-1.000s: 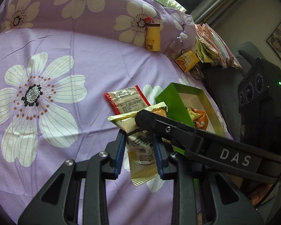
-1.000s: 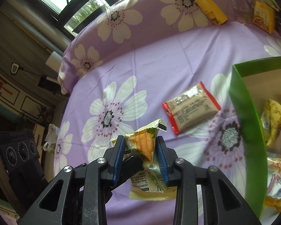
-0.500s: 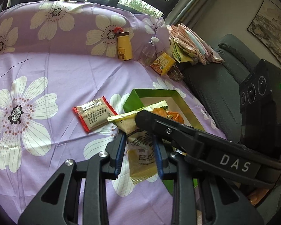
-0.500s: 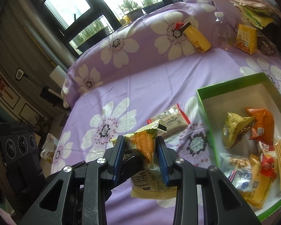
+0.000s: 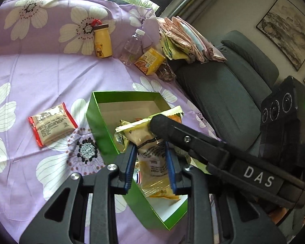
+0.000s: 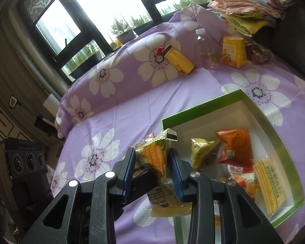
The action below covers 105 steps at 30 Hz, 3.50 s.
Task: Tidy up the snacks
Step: 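Lower the green-and-orange packet into the box and open the right gripper, then move to and grasp the red-edged cream packet with the right gripper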
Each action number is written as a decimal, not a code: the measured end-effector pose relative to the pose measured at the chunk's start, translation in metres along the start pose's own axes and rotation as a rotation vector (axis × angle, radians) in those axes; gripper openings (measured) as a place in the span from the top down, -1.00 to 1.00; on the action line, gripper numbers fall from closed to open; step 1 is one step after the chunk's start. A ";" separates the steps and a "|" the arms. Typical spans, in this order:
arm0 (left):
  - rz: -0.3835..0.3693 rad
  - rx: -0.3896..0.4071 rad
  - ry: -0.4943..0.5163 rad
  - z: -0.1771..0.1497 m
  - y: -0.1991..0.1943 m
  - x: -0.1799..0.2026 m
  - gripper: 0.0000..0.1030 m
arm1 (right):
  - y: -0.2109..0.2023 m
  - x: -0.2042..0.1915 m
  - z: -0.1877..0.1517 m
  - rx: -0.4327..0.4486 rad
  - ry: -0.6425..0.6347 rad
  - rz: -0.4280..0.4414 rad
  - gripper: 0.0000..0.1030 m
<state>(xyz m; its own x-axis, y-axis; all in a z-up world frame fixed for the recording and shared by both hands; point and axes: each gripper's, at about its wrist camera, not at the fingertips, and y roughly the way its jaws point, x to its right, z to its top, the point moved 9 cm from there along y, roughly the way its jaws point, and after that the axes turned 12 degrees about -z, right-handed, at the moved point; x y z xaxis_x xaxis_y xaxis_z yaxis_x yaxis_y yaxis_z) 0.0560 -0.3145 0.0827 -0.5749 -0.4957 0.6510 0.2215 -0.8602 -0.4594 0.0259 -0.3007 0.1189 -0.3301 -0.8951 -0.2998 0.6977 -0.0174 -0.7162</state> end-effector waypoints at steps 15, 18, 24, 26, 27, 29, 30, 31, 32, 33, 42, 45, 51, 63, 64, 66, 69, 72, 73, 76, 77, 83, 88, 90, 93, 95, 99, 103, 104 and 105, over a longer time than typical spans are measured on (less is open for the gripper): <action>0.005 -0.077 -0.073 -0.015 0.052 -0.004 0.49 | 0.026 0.057 -0.008 -0.097 0.109 -0.059 0.29; 0.008 -0.086 -0.079 -0.017 0.057 -0.008 0.49 | 0.027 0.060 -0.008 -0.097 0.086 -0.114 0.29; -0.015 -0.083 -0.100 -0.018 0.057 -0.009 0.50 | 0.026 0.062 -0.007 -0.089 0.081 -0.126 0.29; 0.004 -0.079 -0.088 -0.016 0.053 -0.010 0.43 | 0.025 0.062 -0.006 -0.087 0.084 -0.131 0.29; 0.012 -0.072 -0.085 -0.015 0.051 -0.012 0.42 | 0.025 0.062 -0.006 -0.083 0.086 -0.133 0.29; 0.023 -0.053 -0.084 -0.010 0.043 -0.016 0.28 | 0.022 0.062 -0.004 -0.068 0.093 -0.139 0.22; 0.034 -0.043 -0.090 -0.008 0.038 -0.021 0.21 | 0.020 0.062 -0.002 -0.060 0.097 -0.139 0.13; 0.047 -0.034 -0.095 -0.005 0.033 -0.026 0.04 | 0.019 0.061 -0.001 -0.051 0.100 -0.140 0.10; 0.070 -0.021 -0.104 -0.002 0.026 -0.034 -0.12 | 0.017 0.061 0.001 -0.043 0.101 -0.142 0.04; 0.086 -0.004 -0.114 0.002 0.020 -0.041 -0.15 | 0.016 0.061 0.002 -0.034 0.101 -0.142 0.02; 0.261 0.137 -0.354 0.019 -0.051 -0.142 -0.43 | 0.019 0.044 0.001 -0.044 0.074 -0.136 0.02; 0.281 0.111 -0.431 0.010 -0.051 -0.173 -0.42 | 0.020 0.038 -0.001 -0.046 0.058 -0.146 0.02; 0.299 0.071 -0.508 -0.007 -0.039 -0.209 -0.39 | 0.019 0.029 -0.002 -0.043 0.032 -0.146 0.02; 0.088 0.090 -0.528 0.009 -0.004 -0.205 0.08 | 0.022 0.037 -0.002 -0.053 0.057 -0.155 0.02; 0.069 0.094 -0.531 0.009 -0.003 -0.205 0.09 | 0.022 0.037 -0.001 -0.054 0.058 -0.153 0.02; 0.061 0.111 -0.564 0.009 -0.005 -0.209 0.26 | 0.023 0.036 -0.001 -0.055 0.057 -0.151 0.02; 0.107 0.122 -0.611 0.003 -0.005 -0.220 0.89 | 0.025 0.034 -0.002 -0.061 0.054 -0.152 0.02; 0.125 0.163 -0.602 0.002 -0.012 -0.221 0.96 | 0.027 0.028 -0.003 -0.063 0.039 -0.149 0.02; 0.140 0.168 -0.597 0.002 -0.014 -0.220 0.96 | 0.027 0.026 -0.004 -0.062 0.033 -0.150 0.02; 0.207 0.152 -0.564 -0.001 -0.024 -0.215 0.97 | 0.028 0.018 -0.005 -0.064 0.016 -0.144 0.02; 0.220 0.141 -0.550 -0.002 -0.026 -0.213 0.97 | 0.029 0.015 -0.006 -0.067 0.008 -0.133 0.02; 0.271 0.100 -0.536 -0.020 -0.062 -0.208 0.99 | 0.034 -0.027 -0.016 -0.100 -0.072 -0.046 0.02; 0.288 0.099 -0.505 -0.016 -0.083 -0.205 0.99 | 0.064 -0.086 -0.022 -0.196 -0.144 0.094 0.02; 0.313 0.087 -0.470 -0.014 -0.082 -0.202 0.99 | 0.088 -0.104 -0.018 -0.246 -0.172 0.069 0.04; 0.296 0.089 -0.472 -0.011 -0.074 -0.198 0.98 | 0.136 -0.118 -0.008 -0.335 -0.206 -0.026 0.22; 0.262 0.094 -0.496 -0.008 -0.068 -0.199 0.98 | 0.164 -0.121 0.001 -0.360 -0.241 -0.102 0.22; 0.269 0.112 -0.523 0.000 -0.064 -0.208 0.88 | 0.202 -0.121 0.014 -0.397 -0.314 -0.222 0.22; 0.232 0.109 -0.557 0.000 -0.054 -0.215 0.60 | 0.230 -0.114 0.011 -0.439 -0.396 -0.327 0.22; 0.214 0.105 -0.569 0.001 -0.051 -0.215 0.58 | 0.234 -0.110 0.011 -0.440 -0.417 -0.358 0.22; 0.200 0.101 -0.582 0.001 -0.049 -0.216 0.57 | 0.238 -0.108 0.011 -0.442 -0.432 -0.386 0.22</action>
<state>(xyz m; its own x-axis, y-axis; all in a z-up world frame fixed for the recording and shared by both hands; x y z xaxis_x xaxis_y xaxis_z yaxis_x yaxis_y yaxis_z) 0.1701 -0.1659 -0.0347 0.0021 -0.6079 0.7940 0.3700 -0.7372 -0.5654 0.2346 -0.2135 -0.0125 -0.1567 -0.9591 0.2358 0.2303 -0.2677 -0.9356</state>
